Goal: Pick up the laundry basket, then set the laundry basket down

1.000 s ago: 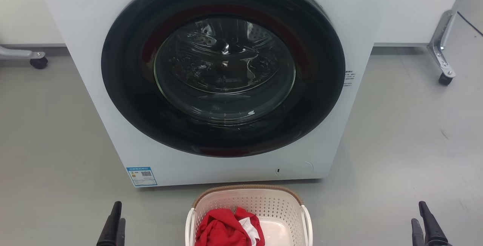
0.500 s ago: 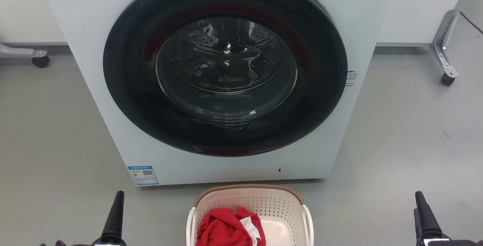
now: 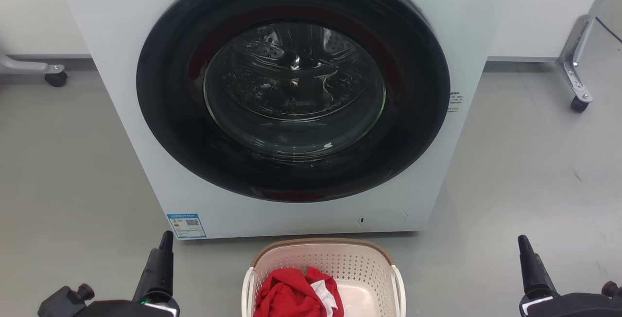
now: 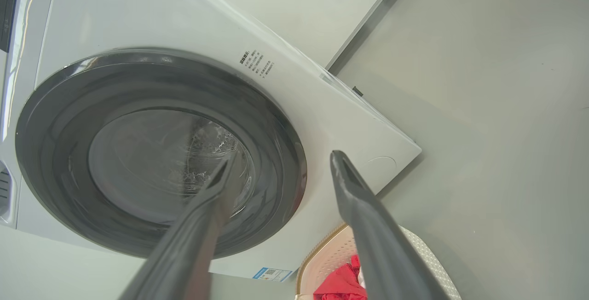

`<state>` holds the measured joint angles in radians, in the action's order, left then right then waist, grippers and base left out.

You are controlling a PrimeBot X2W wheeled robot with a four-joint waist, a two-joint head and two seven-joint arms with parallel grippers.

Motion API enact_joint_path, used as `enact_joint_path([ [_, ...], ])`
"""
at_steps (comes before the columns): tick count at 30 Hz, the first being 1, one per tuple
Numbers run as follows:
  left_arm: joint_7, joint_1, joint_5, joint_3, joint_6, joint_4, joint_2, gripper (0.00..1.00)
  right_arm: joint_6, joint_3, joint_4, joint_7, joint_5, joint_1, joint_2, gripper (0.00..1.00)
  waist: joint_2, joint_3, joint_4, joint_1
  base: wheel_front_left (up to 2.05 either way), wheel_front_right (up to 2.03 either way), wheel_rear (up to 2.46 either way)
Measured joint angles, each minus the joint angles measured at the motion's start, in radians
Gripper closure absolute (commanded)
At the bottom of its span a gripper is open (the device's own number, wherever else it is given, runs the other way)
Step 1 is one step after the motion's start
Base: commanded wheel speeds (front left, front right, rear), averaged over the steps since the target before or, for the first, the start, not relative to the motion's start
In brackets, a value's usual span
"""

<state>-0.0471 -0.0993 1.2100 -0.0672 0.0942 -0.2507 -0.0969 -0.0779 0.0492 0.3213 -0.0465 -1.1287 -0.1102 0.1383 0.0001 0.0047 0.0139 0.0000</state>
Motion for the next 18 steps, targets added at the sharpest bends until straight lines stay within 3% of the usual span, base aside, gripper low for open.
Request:
enact_joint_path([
  [18, -0.066, -0.001, -0.36, -0.114, -0.08, 0.062, -0.059, 0.0, 0.07, 0.13, -0.017, -0.064, 0.332, -0.009, 0.07, 0.0, -0.0001, -0.003, 0.004, 0.0, 0.0, 0.0, 0.0],
])
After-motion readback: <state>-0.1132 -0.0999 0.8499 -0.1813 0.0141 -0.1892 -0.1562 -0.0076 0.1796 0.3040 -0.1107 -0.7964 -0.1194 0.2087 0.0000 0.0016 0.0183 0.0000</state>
